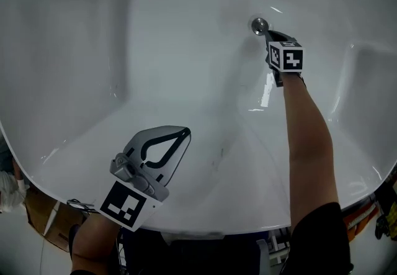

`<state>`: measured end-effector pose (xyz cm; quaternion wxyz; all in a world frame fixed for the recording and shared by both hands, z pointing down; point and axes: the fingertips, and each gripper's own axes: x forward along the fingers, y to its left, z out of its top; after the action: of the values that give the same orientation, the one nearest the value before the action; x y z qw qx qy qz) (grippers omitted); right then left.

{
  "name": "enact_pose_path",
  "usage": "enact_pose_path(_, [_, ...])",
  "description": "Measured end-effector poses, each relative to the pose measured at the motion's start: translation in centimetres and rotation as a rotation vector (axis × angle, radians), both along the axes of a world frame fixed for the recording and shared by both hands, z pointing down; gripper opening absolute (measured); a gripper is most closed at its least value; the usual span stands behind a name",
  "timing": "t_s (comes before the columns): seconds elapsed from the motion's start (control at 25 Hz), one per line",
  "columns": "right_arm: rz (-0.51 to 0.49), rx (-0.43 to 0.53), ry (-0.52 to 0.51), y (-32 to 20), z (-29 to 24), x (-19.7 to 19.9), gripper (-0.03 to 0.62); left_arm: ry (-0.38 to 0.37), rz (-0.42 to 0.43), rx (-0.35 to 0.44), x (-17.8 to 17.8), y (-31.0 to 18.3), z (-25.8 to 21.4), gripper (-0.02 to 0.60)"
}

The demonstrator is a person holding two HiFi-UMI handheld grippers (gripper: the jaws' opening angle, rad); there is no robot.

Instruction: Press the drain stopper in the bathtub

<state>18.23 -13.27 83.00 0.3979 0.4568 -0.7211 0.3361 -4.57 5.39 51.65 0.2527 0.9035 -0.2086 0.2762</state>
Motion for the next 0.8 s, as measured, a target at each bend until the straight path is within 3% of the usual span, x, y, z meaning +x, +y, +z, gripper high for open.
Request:
enact_pose_path(0.24, [-0.007, -0.008, 0.043, -1.2, 3.1, 0.1, 0.009, 0.008, -0.079, -0.060, -0.7, 0.1, 1.3, 0.006])
enact_pose_path(0.4, [-0.007, -0.023, 0.057, -1.9, 4.4, -0.1, 0.009, 0.007, -0.065, -0.083, -0.8, 0.2, 1.6, 0.006])
enact_pose_path(0.52, [-0.027, -0.032, 0.062, -2.2, 5.2, -0.6, 0.009, 0.035, -0.111, -0.119, -0.9, -0.2, 1.7, 0.006])
enact_pose_path(0.8, [-0.026, -0.052, 0.060, -2.4, 4.9, -0.7, 0.011, 0.074, -0.146, -0.128, -1.3, -0.2, 1.6, 0.006])
